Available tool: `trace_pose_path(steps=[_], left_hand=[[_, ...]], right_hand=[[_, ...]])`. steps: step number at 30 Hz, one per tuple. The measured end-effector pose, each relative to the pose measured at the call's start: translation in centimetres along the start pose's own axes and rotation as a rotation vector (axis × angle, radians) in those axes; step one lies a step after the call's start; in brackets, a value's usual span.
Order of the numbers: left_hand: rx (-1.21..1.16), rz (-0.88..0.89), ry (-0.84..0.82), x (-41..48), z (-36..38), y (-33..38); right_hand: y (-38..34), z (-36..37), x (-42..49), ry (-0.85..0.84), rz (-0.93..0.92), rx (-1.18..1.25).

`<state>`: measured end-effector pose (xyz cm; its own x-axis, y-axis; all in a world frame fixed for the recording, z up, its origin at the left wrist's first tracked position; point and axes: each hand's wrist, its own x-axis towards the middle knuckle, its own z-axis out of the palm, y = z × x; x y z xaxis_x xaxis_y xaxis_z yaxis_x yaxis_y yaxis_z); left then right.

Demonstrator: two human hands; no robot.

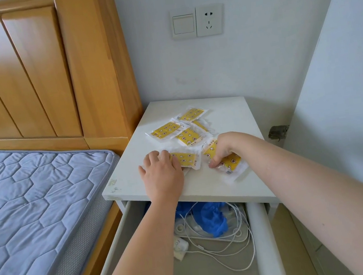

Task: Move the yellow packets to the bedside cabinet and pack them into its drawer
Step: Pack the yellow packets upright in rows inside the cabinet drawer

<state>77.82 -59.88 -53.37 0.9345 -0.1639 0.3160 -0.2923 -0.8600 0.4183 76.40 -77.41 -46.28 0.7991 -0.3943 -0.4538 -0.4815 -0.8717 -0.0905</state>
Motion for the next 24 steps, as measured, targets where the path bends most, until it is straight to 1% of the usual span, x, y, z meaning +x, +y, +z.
trace_pose_path(steps=[2,3,7,9,11,13,15,17,19,21,24], left_hand=[[0.002,-0.012,-0.021,0.1,0.1,0.0],[0.000,-0.015,-0.033,0.1,0.2,-0.1],[-0.003,0.011,-0.061,0.1,0.0,0.0],[-0.007,0.017,-0.086,0.1,-0.1,0.1],[-0.006,0.022,-0.111,0.1,-0.1,0.1],[0.002,0.038,-0.131,0.2,0.0,-0.1],[0.011,0.065,-0.151,0.4,0.1,-0.2],[0.017,0.106,-0.172,0.4,0.0,-0.2],[-0.001,0.147,-0.192,0.4,-0.3,-0.2],[-0.036,0.175,-0.215,0.4,-0.5,-0.2],[-0.052,0.159,-0.224,0.2,-0.8,-0.3]], right_hand=[[-0.1,0.3,0.2,0.094,0.003,-0.052],[0.0,0.2,0.3,0.124,-0.014,-0.032],[1.1,0.4,0.5,0.099,-0.088,0.191],[2.2,0.8,0.9,0.081,-0.078,0.410],[3.5,1.0,1.2,0.099,-0.026,0.723],[4.7,1.4,1.1,0.142,-0.002,1.106],[5.4,2.5,0.6,0.170,-0.033,1.541],[5.7,4.2,-0.3,0.188,-0.081,1.887],[5.8,5.9,-1.4,0.175,-0.167,2.088],[5.9,6.9,-2.3,0.146,-0.223,2.219],[5.8,7.2,-2.9,0.147,-0.233,2.257]])
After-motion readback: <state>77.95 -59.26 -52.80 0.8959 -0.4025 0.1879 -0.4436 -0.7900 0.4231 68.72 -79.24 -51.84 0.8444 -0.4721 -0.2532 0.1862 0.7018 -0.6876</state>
